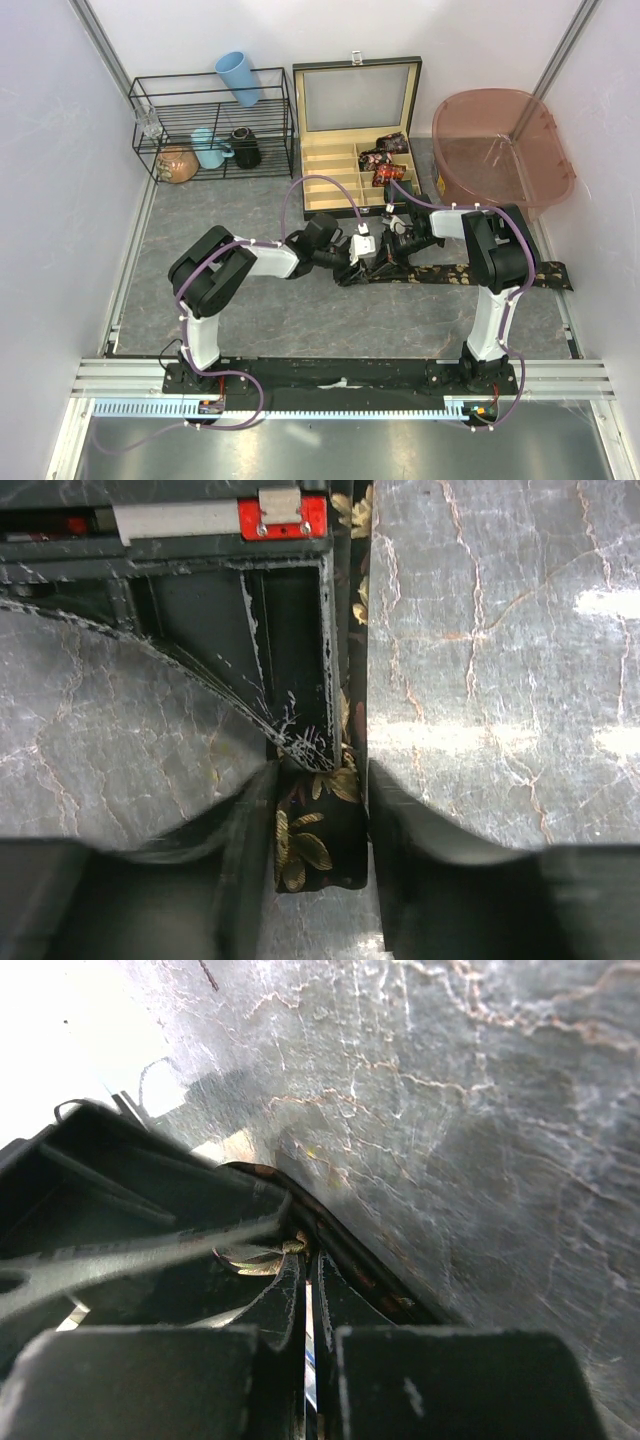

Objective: Roll the ties
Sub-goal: Roll the tie at the center of the board.

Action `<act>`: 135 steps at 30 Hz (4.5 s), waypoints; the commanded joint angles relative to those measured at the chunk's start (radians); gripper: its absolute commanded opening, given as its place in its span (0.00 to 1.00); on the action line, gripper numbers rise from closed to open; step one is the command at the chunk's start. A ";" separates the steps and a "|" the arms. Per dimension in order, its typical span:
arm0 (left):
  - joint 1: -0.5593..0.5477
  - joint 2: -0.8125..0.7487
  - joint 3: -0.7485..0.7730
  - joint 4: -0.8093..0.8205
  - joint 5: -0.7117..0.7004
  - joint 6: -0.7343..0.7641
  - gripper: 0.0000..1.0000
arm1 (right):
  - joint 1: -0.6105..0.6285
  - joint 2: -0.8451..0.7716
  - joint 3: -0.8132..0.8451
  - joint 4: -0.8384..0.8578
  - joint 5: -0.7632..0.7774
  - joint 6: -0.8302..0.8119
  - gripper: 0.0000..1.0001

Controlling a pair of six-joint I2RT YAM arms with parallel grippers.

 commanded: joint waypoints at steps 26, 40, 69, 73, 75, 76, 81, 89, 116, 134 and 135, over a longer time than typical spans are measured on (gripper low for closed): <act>0.039 0.100 -0.284 0.733 0.103 -0.247 0.53 | -0.002 0.138 0.002 -0.095 0.249 -0.182 0.00; 0.005 0.002 -0.126 0.227 -0.015 -0.116 0.24 | 0.026 0.156 0.019 -0.092 0.230 -0.183 0.00; -0.096 0.059 0.343 -0.864 -0.334 0.274 0.03 | -0.020 0.069 0.179 -0.219 0.061 -0.223 0.35; -0.096 0.071 0.350 -0.874 -0.339 0.280 0.03 | -0.038 0.040 0.168 -0.256 0.019 -0.247 0.42; -0.096 0.077 0.353 -0.879 -0.341 0.287 0.03 | -0.043 0.023 0.147 -0.262 -0.010 -0.254 0.43; -0.096 0.078 0.351 -0.879 -0.341 0.289 0.03 | -0.043 0.017 0.140 -0.262 -0.019 -0.254 0.44; -0.096 0.082 0.357 -0.882 -0.339 0.300 0.02 | -0.042 -0.023 0.104 -0.208 -0.094 -0.193 0.45; -0.096 0.090 0.363 -0.882 -0.341 0.300 0.02 | -0.017 -0.006 0.104 -0.110 -0.157 -0.091 0.47; -0.096 0.107 0.365 -0.882 -0.347 0.298 0.02 | 0.026 0.028 0.076 -0.122 -0.174 -0.097 0.40; -0.039 0.013 0.308 -0.749 -0.180 0.194 0.50 | -0.011 0.084 0.076 -0.182 0.157 -0.183 0.00; -0.032 -0.001 0.293 -0.700 -0.158 0.189 0.54 | -0.015 0.083 0.074 -0.179 0.160 -0.178 0.00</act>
